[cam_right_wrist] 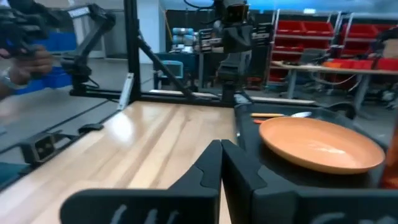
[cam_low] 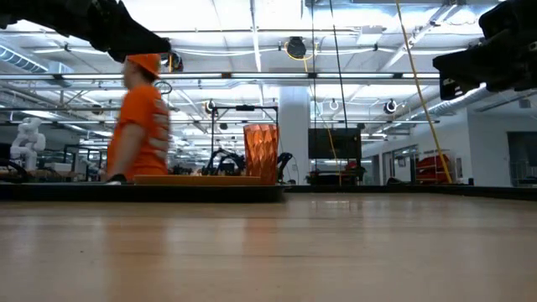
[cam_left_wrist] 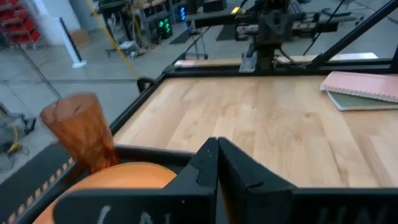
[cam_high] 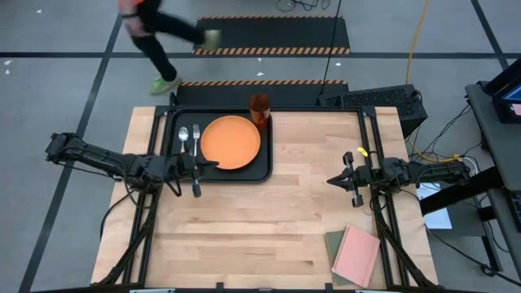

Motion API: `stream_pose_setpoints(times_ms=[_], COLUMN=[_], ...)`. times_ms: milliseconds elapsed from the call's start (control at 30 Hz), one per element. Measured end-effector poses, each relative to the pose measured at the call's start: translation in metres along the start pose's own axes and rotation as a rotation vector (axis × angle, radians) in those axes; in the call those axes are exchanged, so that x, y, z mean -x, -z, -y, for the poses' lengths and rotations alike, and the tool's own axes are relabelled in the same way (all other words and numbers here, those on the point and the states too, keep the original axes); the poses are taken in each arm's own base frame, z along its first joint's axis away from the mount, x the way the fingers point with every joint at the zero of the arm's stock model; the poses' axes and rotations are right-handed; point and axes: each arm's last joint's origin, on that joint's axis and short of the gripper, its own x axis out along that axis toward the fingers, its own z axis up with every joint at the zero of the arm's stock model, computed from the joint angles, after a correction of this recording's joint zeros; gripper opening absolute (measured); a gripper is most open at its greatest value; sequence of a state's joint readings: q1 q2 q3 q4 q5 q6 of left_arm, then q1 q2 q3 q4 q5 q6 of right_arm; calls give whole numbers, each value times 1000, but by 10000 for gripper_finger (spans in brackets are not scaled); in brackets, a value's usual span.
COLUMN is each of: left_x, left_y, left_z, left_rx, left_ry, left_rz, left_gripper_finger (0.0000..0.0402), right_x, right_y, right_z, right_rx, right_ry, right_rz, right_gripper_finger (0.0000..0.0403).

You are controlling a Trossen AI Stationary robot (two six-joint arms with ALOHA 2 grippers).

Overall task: Pick and place plate/cup/fork/spoon on tray
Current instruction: Return to Home Position

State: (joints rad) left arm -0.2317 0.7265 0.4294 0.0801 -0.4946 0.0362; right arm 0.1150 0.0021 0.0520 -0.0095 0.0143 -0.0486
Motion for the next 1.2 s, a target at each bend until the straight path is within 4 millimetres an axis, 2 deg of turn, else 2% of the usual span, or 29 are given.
stream_pose_setpoints(times_ms=[167,367,567,800,1000,1200], left_x=[6,13,18,24,30,34], left_y=[0,-3,-2,18,39,62], left_z=[-3,-1,-1,-3,-7,-8], left_rx=[20,8,-7,-1,-1,-9], left_ry=[5,43,76,93,92,109], left_rz=[-2,20,40,40,43,46], left_gripper_finger=[14,4,11,11,4,14], right_x=[0,0,0,0,1,1], right_y=[2,2,1,0,-10,-14], right_z=[0,0,2,2,2,3], right_rx=[-44,-49,-27,-42,-36,-36], right_ry=[-11,-10,58,60,71,71], right_rz=[-20,-16,-13,-1,108,144], right_gripper_finger=[0,0,0,0,0,0])
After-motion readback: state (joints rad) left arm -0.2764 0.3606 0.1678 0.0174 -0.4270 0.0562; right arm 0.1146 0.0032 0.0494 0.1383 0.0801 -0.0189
